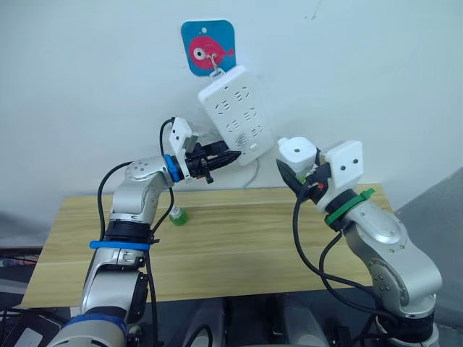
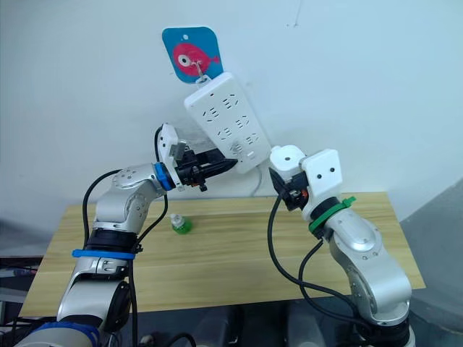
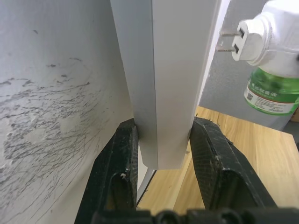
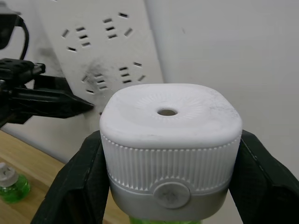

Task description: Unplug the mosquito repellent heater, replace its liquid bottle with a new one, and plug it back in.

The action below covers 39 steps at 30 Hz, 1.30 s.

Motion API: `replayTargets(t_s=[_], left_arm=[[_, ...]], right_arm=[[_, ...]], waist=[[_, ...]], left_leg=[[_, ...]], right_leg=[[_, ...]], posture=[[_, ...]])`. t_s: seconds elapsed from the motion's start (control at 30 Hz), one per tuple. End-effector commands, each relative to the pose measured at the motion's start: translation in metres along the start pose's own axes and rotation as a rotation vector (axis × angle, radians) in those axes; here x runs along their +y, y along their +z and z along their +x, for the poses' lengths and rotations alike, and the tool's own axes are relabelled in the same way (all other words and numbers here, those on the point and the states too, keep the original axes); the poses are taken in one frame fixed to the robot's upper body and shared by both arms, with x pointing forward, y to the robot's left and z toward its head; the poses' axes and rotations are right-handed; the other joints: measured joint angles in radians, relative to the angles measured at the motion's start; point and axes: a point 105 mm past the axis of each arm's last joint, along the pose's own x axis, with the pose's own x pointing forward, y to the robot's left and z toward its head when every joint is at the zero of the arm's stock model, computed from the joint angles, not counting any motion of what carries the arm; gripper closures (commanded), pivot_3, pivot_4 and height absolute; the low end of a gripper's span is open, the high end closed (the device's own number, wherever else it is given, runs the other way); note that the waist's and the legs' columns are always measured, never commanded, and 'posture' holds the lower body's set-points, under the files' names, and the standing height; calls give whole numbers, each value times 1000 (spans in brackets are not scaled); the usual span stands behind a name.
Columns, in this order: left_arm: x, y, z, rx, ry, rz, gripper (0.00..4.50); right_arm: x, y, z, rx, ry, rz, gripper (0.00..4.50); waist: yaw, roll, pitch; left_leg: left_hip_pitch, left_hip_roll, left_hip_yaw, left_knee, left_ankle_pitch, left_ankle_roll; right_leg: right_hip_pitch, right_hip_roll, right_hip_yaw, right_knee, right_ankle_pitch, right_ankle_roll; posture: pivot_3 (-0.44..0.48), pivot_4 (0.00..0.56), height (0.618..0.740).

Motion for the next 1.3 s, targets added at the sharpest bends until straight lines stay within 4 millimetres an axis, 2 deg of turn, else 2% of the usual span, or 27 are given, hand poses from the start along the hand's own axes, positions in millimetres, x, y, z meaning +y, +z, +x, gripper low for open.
replayTargets(t_s=[0.03, 0.07, 0.13, 0.23, 0.33, 0.43, 0.53, 0.63, 0.73, 1.03, 1.3], left_arm=[[10, -3, -20, 26, 84, 37, 2815], [10, -5, -24, 29, 88, 30, 2435], [8, -10, -31, 39, 101, 16, 1959], [6, -16, -39, 54, 127, 4, 906], [-4, -26, -51, 79, 142, -16, 29], [-26, -35, -60, 109, 116, -32, 29], [-51, -35, -60, 102, 81, -24, 29], [-78, -28, -46, 60, 20, 16, 29], [-95, -12, -17, -47, 28, 61, 29], [-117, 4, 44, -217, 32, 64, 29], [-118, 14, 67, -285, 86, 73, 29]], right_arm=[[-11, 5, -5, -36, -19, 72, 1536], [-11, 2, -6, -30, -7, 92, 1536], [-7, -2, -6, -19, 27, 142, 1536], [-3, -9, -7, 1, 55, 178, 1536], [-6, -15, -7, 11, 43, 226, 1536], [-18, -20, -6, 2, -19, 313, 1536], [-26, -27, -6, -3, -65, 452, 1536], [-30, -36, -10, 9, -87, 613, 1536], [-35, -41, -12, -14, -108, 800, 1536], [-35, -17, -8, -145, -78, 1154, 1536], [-27, 4, -5, -172, -12, 1266, 1536]], waist=[[-7, 0, 0], [-9, 1, 0], [-13, 1, 0], [-13, 1, 0], [-12, 1, 0], [-13, 1, 0], [-9, 1, 0], [6, 1, 0], [22, 2, -1], [24, 3, -1], [20, 3, -1]], left_leg=[[0, 0, 0, 0, 0, 0], [1, 1, 0, -1, 0, 0], [1, 1, 0, -2, 1, -2], [1, 2, 0, -3, 1, -2], [0, 2, 0, -2, 1, -2], [0, 2, 0, -3, 1, -2], [0, 2, 0, -3, 1, -2], [1, 2, 0, -3, 1, -2], [1, 2, 0, -2, 1, -2], [1, 2, 1, -2, 2, -1], [0, 2, 2, -2, 2, 0]], right_leg=[[0, 0, 0, 0, 0, 0], [0, 1, 0, 0, 0, 0], [0, 1, 1, 1, 0, -1], [-1, 2, 1, 1, 0, -1], [-1, 2, 1, 0, 0, -1], [-1, 2, 1, 0, 0, -1], [-1, 1, 2, 0, 0, -1], [-1, 1, 2, 0, 1, -2], [0, 1, 2, -1, 1, -2], [0, 3, 1, 1, 2, -2], [0, 3, 2, 1, 2, -2]], posture=[[-11, 199, 740], [-11, 199, 740], [-8, 198, 740], [6, 195, 740], [13, 196, 740], [27, 198, 740], [40, 201, 740], [45, 200, 740], [55, 202, 740], [60, 199, 740], [64, 203, 740]])
